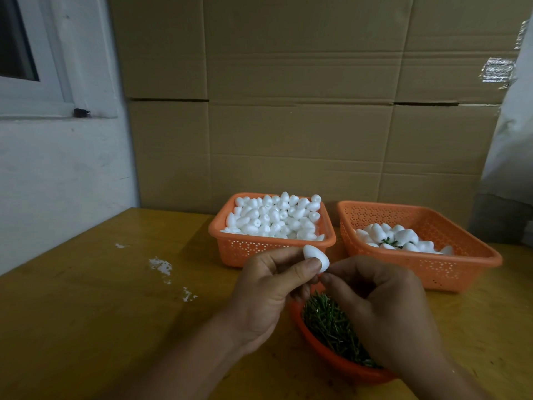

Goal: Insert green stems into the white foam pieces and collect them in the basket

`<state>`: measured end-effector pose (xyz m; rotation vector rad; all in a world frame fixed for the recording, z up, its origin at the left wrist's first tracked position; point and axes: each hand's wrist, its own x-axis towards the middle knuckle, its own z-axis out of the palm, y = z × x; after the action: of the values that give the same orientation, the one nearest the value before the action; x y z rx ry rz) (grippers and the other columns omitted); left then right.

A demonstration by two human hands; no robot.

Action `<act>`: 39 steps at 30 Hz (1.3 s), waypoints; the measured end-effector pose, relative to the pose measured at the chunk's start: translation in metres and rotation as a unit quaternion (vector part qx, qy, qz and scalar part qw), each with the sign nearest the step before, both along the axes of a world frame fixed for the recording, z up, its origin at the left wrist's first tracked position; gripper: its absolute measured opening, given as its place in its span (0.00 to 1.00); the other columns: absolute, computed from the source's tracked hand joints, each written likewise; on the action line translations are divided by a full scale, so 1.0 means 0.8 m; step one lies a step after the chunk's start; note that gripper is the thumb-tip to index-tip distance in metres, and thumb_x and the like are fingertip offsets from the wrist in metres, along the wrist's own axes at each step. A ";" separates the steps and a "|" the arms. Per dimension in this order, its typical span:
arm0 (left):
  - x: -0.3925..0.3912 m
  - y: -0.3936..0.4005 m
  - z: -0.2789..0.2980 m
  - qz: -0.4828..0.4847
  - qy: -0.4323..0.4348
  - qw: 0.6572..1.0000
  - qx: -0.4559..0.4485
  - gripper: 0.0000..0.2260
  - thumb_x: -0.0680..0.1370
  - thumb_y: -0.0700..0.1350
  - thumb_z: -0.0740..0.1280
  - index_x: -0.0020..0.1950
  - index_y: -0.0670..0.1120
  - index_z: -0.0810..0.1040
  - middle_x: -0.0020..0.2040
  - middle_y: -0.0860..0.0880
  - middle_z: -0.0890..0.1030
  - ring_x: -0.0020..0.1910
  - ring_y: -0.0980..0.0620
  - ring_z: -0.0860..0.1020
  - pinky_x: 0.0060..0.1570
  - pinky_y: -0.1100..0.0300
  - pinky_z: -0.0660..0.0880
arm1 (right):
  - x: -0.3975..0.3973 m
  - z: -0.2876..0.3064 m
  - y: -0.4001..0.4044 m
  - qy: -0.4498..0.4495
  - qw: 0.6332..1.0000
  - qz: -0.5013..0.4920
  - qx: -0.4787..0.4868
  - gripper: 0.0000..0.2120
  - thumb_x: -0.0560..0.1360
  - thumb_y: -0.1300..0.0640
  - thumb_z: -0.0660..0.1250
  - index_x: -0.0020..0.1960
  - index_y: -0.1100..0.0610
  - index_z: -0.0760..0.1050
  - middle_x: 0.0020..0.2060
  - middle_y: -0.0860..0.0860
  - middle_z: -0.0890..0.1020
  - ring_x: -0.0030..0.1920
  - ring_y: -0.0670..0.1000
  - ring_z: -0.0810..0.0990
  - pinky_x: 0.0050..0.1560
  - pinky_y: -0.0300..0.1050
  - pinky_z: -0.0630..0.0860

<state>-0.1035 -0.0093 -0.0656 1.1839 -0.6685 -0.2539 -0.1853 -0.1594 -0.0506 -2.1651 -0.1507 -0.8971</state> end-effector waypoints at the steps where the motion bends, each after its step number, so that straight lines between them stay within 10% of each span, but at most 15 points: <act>1: 0.000 0.000 -0.001 0.002 -0.003 1.000 0.003 0.08 0.73 0.45 0.72 0.50 0.45 0.86 0.38 0.47 0.80 0.34 0.54 0.74 0.36 0.63 0.72 | 0.000 -0.001 0.000 0.002 1.000 0.004 0.006 0.08 0.71 0.56 0.76 0.39 0.43 0.83 0.31 0.38 0.83 0.31 0.43 0.81 0.28 0.31 0.72; 15: 0.002 -0.001 -0.002 0.062 -0.103 0.992 0.037 0.07 0.76 0.49 0.70 0.48 0.48 0.86 0.35 0.51 0.79 0.33 0.56 0.74 0.36 0.63 0.73 | 0.004 -0.003 0.002 0.009 0.994 0.056 0.090 0.09 0.73 0.55 0.74 0.42 0.41 0.84 0.33 0.42 0.85 0.33 0.42 0.84 0.32 0.30 0.75; 21: -0.001 0.000 0.000 0.068 -0.159 0.984 0.045 0.07 0.79 0.49 0.68 0.46 0.49 0.83 0.33 0.56 0.76 0.34 0.60 0.73 0.37 0.67 0.71 | 0.004 -0.005 0.006 0.018 0.993 0.049 0.111 0.07 0.72 0.55 0.75 0.40 0.43 0.84 0.33 0.45 0.86 0.33 0.46 0.84 0.35 0.45 0.81; 39: -0.009 -0.002 0.002 0.084 -0.183 0.979 0.031 0.07 0.79 0.48 0.68 0.48 0.46 0.81 0.35 0.60 0.81 0.37 0.65 0.79 0.38 0.73 0.73 | 0.004 -0.002 0.016 0.043 0.969 0.113 0.216 0.06 0.68 0.50 0.71 0.39 0.49 0.85 0.33 0.51 0.86 0.31 0.43 0.82 0.32 0.32 0.74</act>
<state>-0.1105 -0.0106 -0.0643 1.3536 -0.8790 0.0894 -0.1823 -0.1468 -0.0524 -1.7360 -0.1418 -0.6352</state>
